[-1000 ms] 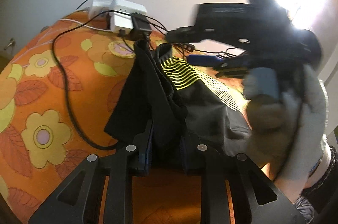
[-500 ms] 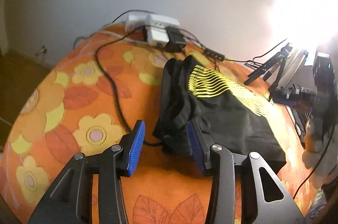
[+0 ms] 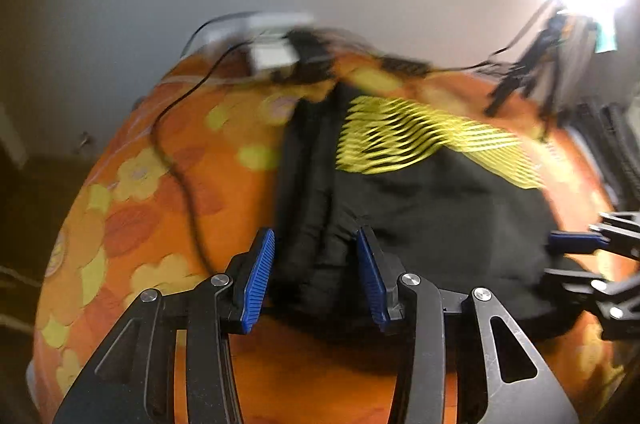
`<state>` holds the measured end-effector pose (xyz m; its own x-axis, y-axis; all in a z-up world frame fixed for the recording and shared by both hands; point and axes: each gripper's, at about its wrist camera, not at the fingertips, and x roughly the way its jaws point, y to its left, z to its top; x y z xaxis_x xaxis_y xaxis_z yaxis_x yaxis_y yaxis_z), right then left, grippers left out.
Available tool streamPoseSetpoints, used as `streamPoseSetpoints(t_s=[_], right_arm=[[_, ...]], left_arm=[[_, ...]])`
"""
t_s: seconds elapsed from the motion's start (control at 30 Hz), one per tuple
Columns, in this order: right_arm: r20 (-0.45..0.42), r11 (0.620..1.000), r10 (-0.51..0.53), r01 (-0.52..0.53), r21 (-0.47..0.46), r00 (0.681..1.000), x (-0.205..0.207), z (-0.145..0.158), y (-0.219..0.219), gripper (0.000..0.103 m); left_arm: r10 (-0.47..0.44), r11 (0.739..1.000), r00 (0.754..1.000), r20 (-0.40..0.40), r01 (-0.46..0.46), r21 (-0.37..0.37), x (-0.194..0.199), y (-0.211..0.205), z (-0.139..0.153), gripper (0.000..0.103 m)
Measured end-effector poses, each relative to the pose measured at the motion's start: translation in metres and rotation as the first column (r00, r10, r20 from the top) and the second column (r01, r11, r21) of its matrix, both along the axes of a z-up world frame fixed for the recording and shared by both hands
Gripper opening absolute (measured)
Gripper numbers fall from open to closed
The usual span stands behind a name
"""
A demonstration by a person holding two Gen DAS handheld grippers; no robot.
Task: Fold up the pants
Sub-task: 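Lay the fold down and open both grippers, then close both grippers on the edge of the folded pants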
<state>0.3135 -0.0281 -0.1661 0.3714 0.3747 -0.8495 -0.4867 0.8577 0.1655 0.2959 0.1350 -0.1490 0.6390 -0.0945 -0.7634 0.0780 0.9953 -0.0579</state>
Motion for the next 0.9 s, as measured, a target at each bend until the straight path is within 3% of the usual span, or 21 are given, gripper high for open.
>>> streamPoseSetpoints(t_s=[0.17,0.3,0.43,0.5,0.6,0.73,0.8,0.9], right_arm=[[-0.053,1.0,0.028,-0.029,-0.012,0.998,0.0,-0.013,-0.007,0.046],[-0.055,0.999,0.036,-0.034,0.035,0.998,-0.005,-0.004,-0.022,0.046],[-0.07,0.99,-0.072,0.08,0.119,0.995,0.008,0.004,-0.058,0.047],[-0.089,0.977,-0.152,0.163,0.139,0.984,0.021,0.003,-0.077,0.047],[-0.156,0.94,-0.244,0.273,0.202,0.957,0.042,-0.003,-0.103,0.047],[-0.237,0.887,-0.317,0.376,0.27,0.918,0.064,-0.014,-0.121,0.049],[-0.257,0.869,-0.336,0.403,0.287,0.906,0.07,-0.018,-0.127,0.049],[-0.259,0.86,-0.346,0.415,0.298,0.902,0.074,-0.016,-0.126,0.05]], left_arm=[[0.034,0.998,0.999,-0.002,-0.033,0.045,-0.003,0.01,0.0,0.048],[0.028,0.999,1.0,0.011,-0.029,0.03,-0.003,0.008,0.008,0.048],[0.05,0.997,0.999,0.018,-0.049,-0.053,-0.011,0.021,0.024,0.05],[0.064,0.993,0.998,0.015,-0.062,-0.097,-0.014,0.026,0.029,0.057],[0.095,0.972,0.995,-0.035,-0.1,-0.213,-0.019,0.039,0.032,0.065],[0.151,0.909,0.979,-0.138,-0.192,-0.371,-0.021,0.055,0.027,0.065],[0.163,0.884,0.97,-0.177,-0.224,-0.41,-0.021,0.058,0.023,0.065],[0.179,0.869,0.963,-0.201,-0.25,-0.427,-0.023,0.057,0.022,0.065]])
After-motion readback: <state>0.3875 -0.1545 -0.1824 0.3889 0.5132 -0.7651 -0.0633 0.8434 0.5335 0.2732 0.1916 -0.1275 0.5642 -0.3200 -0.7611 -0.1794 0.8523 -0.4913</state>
